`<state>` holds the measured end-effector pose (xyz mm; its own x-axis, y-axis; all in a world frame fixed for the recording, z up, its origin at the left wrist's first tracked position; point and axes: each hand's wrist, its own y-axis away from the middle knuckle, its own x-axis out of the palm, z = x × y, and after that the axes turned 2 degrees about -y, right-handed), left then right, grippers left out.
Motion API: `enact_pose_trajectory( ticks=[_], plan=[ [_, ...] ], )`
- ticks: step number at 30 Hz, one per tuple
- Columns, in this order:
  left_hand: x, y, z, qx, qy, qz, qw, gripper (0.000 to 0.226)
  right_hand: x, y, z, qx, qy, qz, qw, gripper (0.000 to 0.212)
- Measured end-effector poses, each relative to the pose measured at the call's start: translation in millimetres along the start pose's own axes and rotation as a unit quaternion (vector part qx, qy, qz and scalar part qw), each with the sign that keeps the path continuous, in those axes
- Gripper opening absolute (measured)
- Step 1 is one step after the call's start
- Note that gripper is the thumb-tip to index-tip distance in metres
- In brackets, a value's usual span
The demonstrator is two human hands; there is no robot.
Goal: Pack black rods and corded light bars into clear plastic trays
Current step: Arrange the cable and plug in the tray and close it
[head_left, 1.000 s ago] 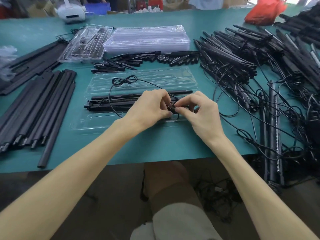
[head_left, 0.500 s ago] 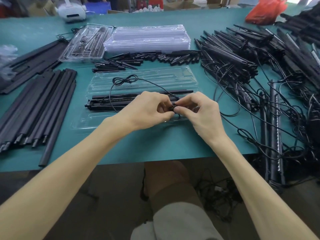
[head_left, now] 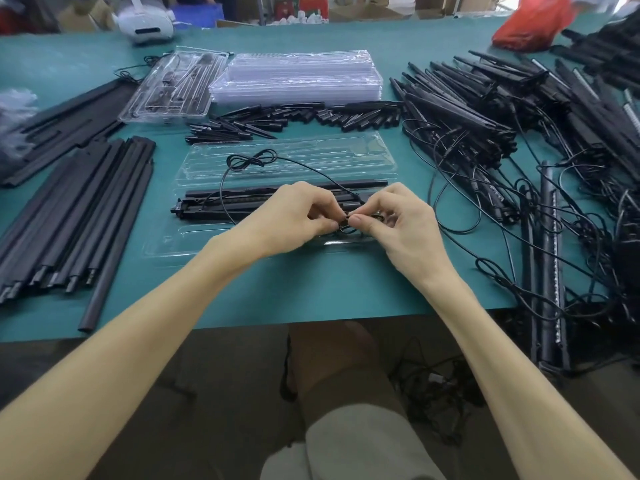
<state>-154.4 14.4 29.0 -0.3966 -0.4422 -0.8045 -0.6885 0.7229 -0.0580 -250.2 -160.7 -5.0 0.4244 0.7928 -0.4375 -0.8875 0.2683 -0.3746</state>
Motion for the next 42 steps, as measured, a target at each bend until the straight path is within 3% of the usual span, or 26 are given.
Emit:
enact_pose_trajectory(
  ticks=[23, 34, 42],
  plan=[
    [12.1, -5.5, -2.3, -0.03, 0.019, -0.09, 0.995, 0.016, -0.2, 1.2, -0.6, 0.006, 0.026, 0.005, 1.0, 0.015],
    [17.2, -2.1, 1.3, -0.03, 0.034, -0.102, 0.994, 0.004, -0.4, 2.5, 4.4, 0.015, 0.041, 0.014, 0.999, 0.009],
    [8.4, 7.5, 3.2, -0.004, 0.055, -0.104, 0.993, 0.008, -0.4, 0.7, 3.2, 0.019, 0.038, 0.021, 0.999, 0.006]
  ],
)
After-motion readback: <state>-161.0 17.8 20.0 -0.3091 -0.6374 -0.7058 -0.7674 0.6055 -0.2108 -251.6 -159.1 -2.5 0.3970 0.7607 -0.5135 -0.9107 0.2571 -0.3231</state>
